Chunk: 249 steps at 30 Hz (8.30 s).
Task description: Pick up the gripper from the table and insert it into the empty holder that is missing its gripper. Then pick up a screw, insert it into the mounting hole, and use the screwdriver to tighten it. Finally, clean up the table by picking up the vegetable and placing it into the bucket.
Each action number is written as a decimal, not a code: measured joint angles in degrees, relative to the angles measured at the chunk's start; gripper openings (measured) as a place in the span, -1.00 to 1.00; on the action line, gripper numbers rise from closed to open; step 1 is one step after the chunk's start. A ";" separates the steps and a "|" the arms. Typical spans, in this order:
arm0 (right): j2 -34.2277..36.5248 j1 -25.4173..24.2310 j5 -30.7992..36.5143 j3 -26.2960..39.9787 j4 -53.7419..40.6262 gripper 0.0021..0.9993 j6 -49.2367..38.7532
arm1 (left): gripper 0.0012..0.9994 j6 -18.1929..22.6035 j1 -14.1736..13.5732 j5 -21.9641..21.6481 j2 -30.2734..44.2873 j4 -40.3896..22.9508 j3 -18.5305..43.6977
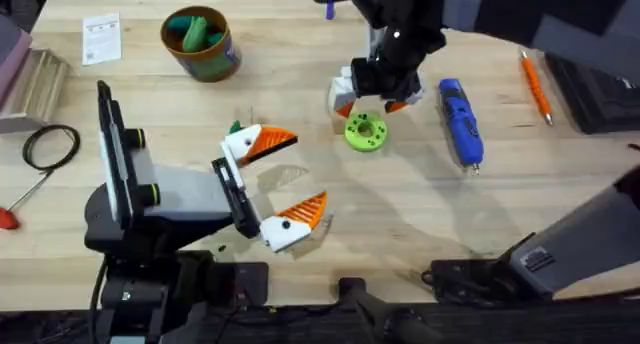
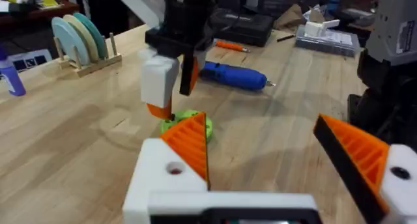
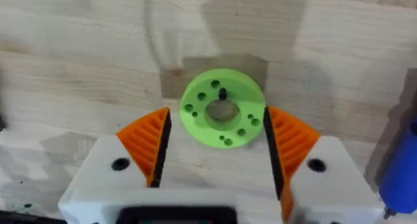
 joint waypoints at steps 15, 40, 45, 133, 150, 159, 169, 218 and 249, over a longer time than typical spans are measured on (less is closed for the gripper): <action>4.26 -0.02 0.04 0.00 1.82 0.15 0.44 | 0.97 0.09 0.00 0.00 0.00 -0.01 0.00; 5.62 -0.02 2.34 0.00 2.11 -0.79 0.90 | 0.97 0.11 0.00 0.00 -0.01 0.00 0.00; 5.62 -0.02 2.34 0.00 2.12 -0.99 1.07 | 0.97 0.11 0.00 0.00 0.01 0.00 0.00; -2.95 28.33 -7.13 31.43 -16.52 -0.99 -64.05 | 0.97 0.11 0.00 0.00 0.02 0.00 0.00; 1.30 28.33 -7.13 31.43 -16.16 -0.99 -65.20 | 0.97 0.11 0.00 0.00 -0.01 0.00 0.00; 1.79 28.33 -7.13 31.43 -16.13 -0.99 -65.20 | 0.97 0.11 0.00 0.00 -0.01 0.00 0.00; 1.79 28.33 -7.11 31.43 -16.13 -0.99 -65.20 | 0.97 0.11 0.00 0.00 -0.01 -0.01 0.00; 4.44 28.83 -7.15 31.47 -14.80 -0.99 -65.15 | 0.97 0.11 0.00 0.00 0.00 -0.02 0.00; 5.51 28.81 -7.17 31.95 -15.61 -0.53 -64.28 | 0.97 -0.55 0.00 0.24 0.08 -0.07 0.00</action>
